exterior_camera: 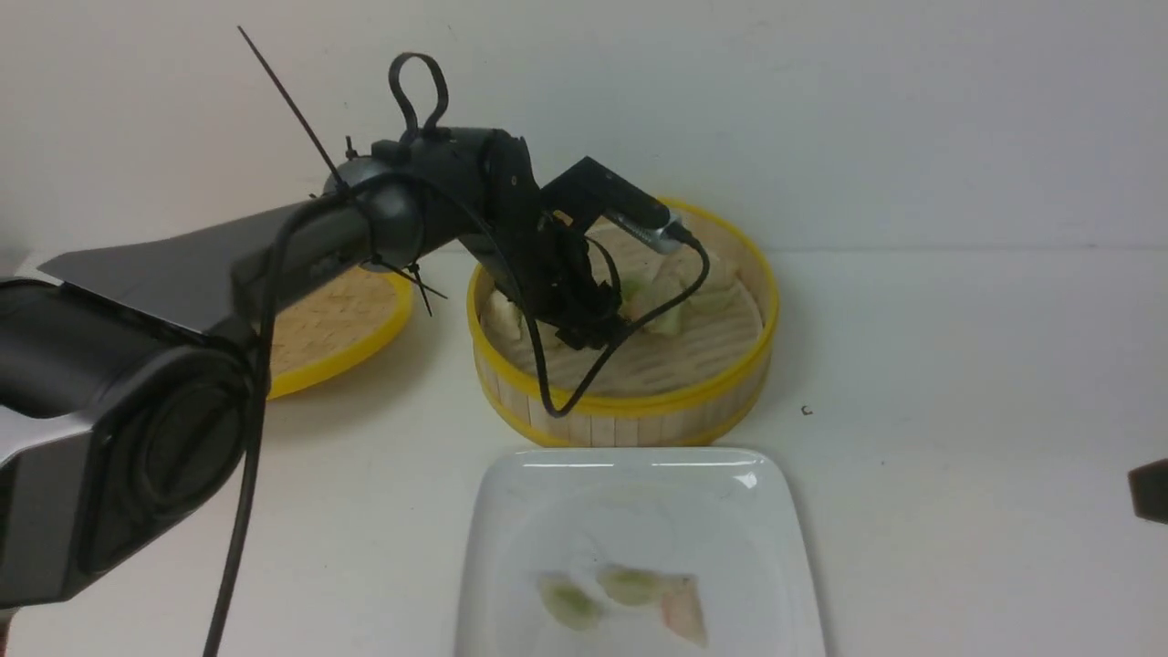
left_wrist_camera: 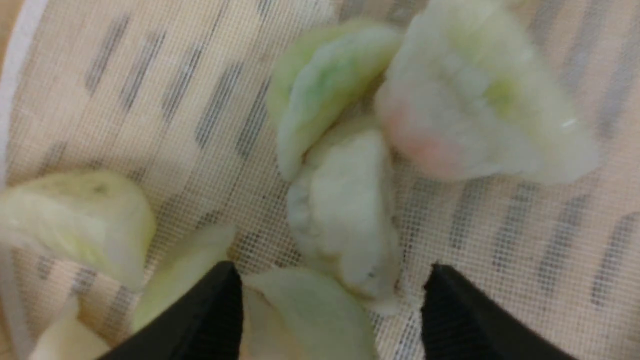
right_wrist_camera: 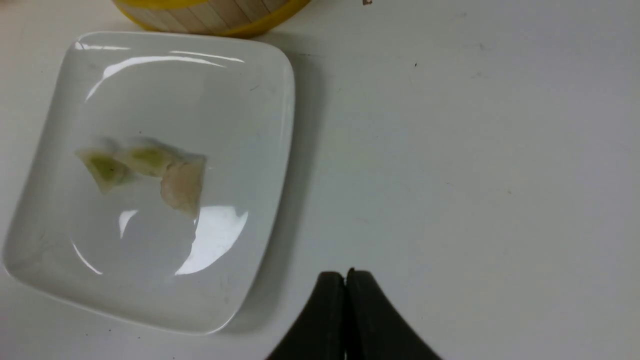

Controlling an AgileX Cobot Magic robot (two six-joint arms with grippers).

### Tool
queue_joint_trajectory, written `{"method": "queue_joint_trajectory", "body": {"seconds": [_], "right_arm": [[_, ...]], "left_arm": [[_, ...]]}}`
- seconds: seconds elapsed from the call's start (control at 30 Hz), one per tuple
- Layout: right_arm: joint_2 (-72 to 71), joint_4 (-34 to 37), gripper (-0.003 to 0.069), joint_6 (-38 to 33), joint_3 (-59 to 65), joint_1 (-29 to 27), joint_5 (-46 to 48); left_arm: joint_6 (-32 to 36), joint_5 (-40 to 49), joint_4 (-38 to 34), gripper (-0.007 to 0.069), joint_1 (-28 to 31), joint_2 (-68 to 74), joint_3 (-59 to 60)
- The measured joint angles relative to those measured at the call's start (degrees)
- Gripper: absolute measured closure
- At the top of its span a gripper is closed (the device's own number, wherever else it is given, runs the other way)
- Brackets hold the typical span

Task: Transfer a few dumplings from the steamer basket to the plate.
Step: Use the left arm to grab a dumpling from the steamer, then use the left arm to put the dumpling into the plate

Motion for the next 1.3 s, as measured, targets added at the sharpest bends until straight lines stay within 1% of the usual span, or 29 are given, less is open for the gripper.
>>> {"method": "queue_joint_trajectory", "body": {"seconds": [0.1, 0.17, 0.2, 0.23, 0.27, 0.3, 0.4, 0.53, 0.63, 0.7, 0.73, 0.9, 0.93, 0.97, 1.0, 1.03, 1.07, 1.1, 1.13, 1.2, 1.3], "right_arm": [[0.0, 0.0, 0.0673, 0.0, 0.0, 0.0, 0.06], [0.0, 0.0, 0.0673, 0.0, 0.0, 0.0, 0.1], [0.0, 0.0, 0.0673, 0.0, 0.0, 0.0, 0.1], [0.0, 0.0, 0.0673, 0.0, 0.0, 0.0, 0.1], [0.0, 0.0, 0.0673, 0.0, 0.0, 0.0, 0.1], [0.0, 0.0, 0.0673, 0.0, 0.0, 0.0, 0.1], [0.0, 0.0, 0.0673, 0.0, 0.0, 0.0, 0.19], [0.0, 0.02, 0.0673, 0.0, 0.0, 0.0, 0.54], [0.0, 0.02, 0.0673, 0.0, 0.0, 0.0, 0.96], [0.0, 0.02, 0.0673, 0.0, 0.0, 0.0, 1.76], [0.0, 0.02, 0.0673, 0.0, 0.0, 0.0, 1.83], [0.0, 0.02, 0.0673, 0.0, 0.0, 0.0, 3.15], [0.0, 0.02, 0.0673, 0.0, 0.0, 0.0, 3.25], [0.0, 0.02, 0.0673, 0.0, 0.0, 0.0, 3.4], [0.0, 0.02, 0.0673, 0.0, 0.0, 0.0, 3.41], [0.0, 0.02, 0.0673, 0.0, 0.0, 0.0, 3.68], [0.0, 0.02, 0.0673, 0.0, 0.0, 0.0, 3.67], [0.0, 0.02, 0.0673, 0.0, 0.0, 0.0, 3.95], [0.0, 0.02, 0.0673, 0.0, 0.0, 0.0, 3.95], [0.0, 0.02, 0.0673, 0.0, 0.0, 0.0, 4.55], [0.0, 0.02, 0.0673, 0.0, 0.0, 0.0, 5.27]], "left_arm": [[-0.11, -0.08, 2.08, 0.0193, -0.24, 0.38, -0.17], [-1.21, 0.02, 4.79, 0.0256, -0.49, 0.58, -0.32], [-1.59, 0.19, 5.07, 0.0272, -0.49, 0.58, -0.32], [-2.58, 0.31, 5.64, 0.0311, -0.7, 0.58, -0.32], [-3.85, 1.12, 6.53, 0.0398, -0.91, 0.32, -0.32], [-5.08, 2.24, 7.34, 0.0446, -1.18, -0.16, -0.32], [-6.09, 3.49, 7.51, 0.044, -1.89, -1.78, -0.15], [-6.59, 4.46, 7.22, 0.044, -3.12, -7.77, -0.09], [-7.12, 6.8, 6.85, 0.044, -3.31, -11.33, -0.22], [-8.2, 10.56, 6.17, 0.044, -3.31, -13.94, -0.27], [-8.2, 10.56, 6.17, 0.044, -3.31, -14.15, -0.27], [-8.95, 23.75, 0.96, 0.044, -3.31, -18.92, -0.27], [-8.95, 23.75, 0.73, 0.044, -3.31, -19.07, -0.27], [-8.95, 27.29, -0.95, 0.044, -3.31, -20.08, -0.16], [-8.95, 27.83, -1.47, 0.044, -3.31, -20.54, -0.01], [-8.95, 28.94, -4.0, 0.044, -3.32, -21.72, 1.14], [-8.95, 29.09, -4.29, 0.044, -3.32, -22.03, 1.36], [-8.95, 29.25, -6.77, 0.044, -3.32, -23.14, 3.66], [-8.95, 29.25, -7.46, 0.044, -3.32, -23.47, 4.41], [-9.0, 29.25, -10.95, 0.044, -3.66, -25.04, 9.94], [-8.99, 29.25, -12.35, 0.044, -4.97, -25.69, 17.65]]}}
